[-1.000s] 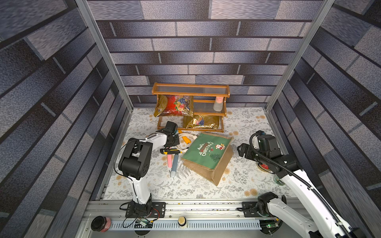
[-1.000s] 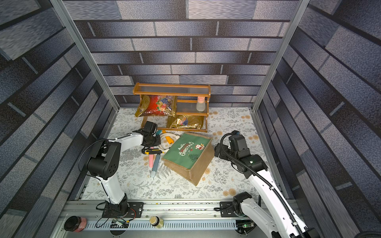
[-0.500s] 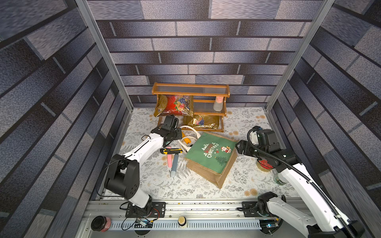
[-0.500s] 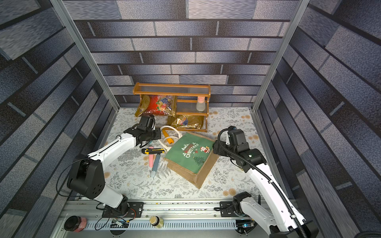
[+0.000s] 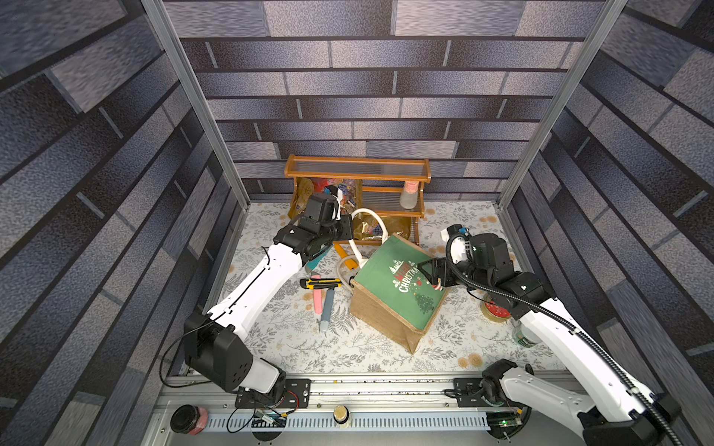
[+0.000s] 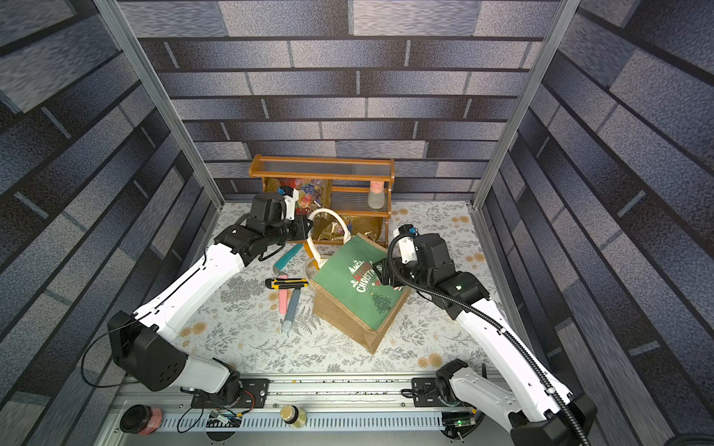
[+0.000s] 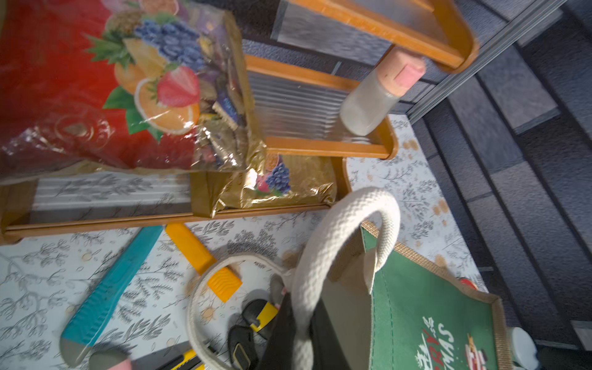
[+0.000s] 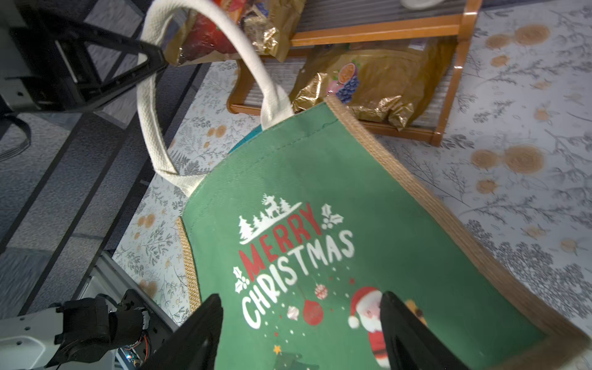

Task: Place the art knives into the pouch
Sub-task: Open the pouch at the center of the board.

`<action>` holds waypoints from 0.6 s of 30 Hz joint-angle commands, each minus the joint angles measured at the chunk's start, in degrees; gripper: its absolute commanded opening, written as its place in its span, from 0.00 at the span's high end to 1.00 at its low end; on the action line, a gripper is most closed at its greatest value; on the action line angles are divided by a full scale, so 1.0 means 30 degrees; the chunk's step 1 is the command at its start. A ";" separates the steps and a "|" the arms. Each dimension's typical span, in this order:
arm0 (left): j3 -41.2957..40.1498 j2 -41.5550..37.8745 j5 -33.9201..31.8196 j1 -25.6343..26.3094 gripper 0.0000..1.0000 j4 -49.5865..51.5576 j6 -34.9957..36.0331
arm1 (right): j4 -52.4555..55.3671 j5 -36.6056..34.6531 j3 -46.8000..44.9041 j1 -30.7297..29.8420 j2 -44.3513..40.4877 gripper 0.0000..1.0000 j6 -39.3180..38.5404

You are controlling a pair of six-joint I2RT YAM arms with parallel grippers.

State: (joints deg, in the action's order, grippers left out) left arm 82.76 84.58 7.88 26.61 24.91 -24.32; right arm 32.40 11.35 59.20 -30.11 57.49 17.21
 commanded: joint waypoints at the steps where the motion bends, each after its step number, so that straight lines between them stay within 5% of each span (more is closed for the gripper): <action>1: 0.1778 0.1159 0.1240 0.0467 1.00 0.0467 -0.0877 | -0.2781 0.1026 0.0286 -0.0844 0.0355 0.20 -0.1280; 9: 0.4557 0.2665 0.1196 0.1832 1.00 0.1570 -0.1646 | -0.6063 0.1064 0.0420 -0.2103 0.2281 0.22 -0.2272; 18: 0.4468 0.2825 0.1345 0.2137 1.00 0.1629 -0.2118 | -0.8900 0.0484 0.0443 -0.2736 0.4703 0.30 -0.2223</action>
State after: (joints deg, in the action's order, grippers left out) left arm 94.78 93.38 10.59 32.93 29.08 -29.04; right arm 10.50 13.61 59.24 -37.74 70.04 10.98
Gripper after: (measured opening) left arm 0.108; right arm 0.710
